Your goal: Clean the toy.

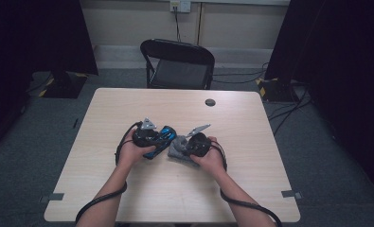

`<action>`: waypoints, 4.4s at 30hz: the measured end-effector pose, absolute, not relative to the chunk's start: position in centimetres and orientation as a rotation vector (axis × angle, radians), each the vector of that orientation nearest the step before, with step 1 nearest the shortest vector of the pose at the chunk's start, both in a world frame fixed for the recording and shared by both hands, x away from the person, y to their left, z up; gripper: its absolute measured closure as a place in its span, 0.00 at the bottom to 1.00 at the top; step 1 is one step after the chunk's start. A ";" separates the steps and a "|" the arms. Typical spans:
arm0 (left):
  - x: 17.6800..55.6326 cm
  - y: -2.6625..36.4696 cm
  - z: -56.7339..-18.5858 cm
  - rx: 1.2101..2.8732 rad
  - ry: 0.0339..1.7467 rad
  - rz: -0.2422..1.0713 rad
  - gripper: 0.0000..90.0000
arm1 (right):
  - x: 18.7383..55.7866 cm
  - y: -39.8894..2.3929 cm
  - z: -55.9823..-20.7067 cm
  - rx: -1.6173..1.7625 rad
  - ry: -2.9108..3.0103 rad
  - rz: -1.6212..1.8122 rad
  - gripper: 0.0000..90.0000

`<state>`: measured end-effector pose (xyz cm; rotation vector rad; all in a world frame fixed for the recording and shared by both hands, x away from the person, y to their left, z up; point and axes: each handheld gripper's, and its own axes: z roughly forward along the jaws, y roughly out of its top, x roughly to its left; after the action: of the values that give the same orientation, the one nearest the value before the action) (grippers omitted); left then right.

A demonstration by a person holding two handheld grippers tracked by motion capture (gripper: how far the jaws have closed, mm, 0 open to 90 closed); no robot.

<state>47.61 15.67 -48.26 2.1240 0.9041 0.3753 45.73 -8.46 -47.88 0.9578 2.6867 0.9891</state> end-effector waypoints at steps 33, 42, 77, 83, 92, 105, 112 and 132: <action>47.5 15.8 -48.3 2.114 0.906 0.368 0.48 | 42.9 -3.6 -47.7 0.754 2.839 1.041 0.91; 47.5 15.8 -48.4 2.101 0.915 0.367 0.48 | 42.1 -2.7 -47.5 0.678 2.886 1.034 0.90; 47.3 16.0 -48.5 2.097 0.902 0.377 0.48 | 42.2 -8.5 -44.6 0.755 2.790 1.156 0.91; 47.4 15.9 -48.5 2.102 0.897 0.377 0.48 | 43.1 -9.9 -44.1 0.843 2.721 1.128 0.91; 47.1 16.2 -48.7 2.086 0.897 0.374 0.48 | 44.9 -11.8 -43.8 0.982 2.619 1.106 0.91; 46.9 16.4 -48.7 2.083 0.900 0.383 0.48 | 48.1 -13.7 -44.5 1.141 2.518 1.043 0.91; 46.6 16.6 -48.8 2.075 0.903 0.390 0.48 | 49.0 -12.5 -45.4 1.165 2.480 0.974 0.90; 46.8 16.3 -48.7 2.084 0.902 0.386 0.48 | 47.9 -8.3 -47.4 1.046 2.545 0.889 0.90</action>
<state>46.82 16.31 -48.69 2.0842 0.9021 0.3860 47.87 -8.25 -47.40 1.0458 2.5447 0.8887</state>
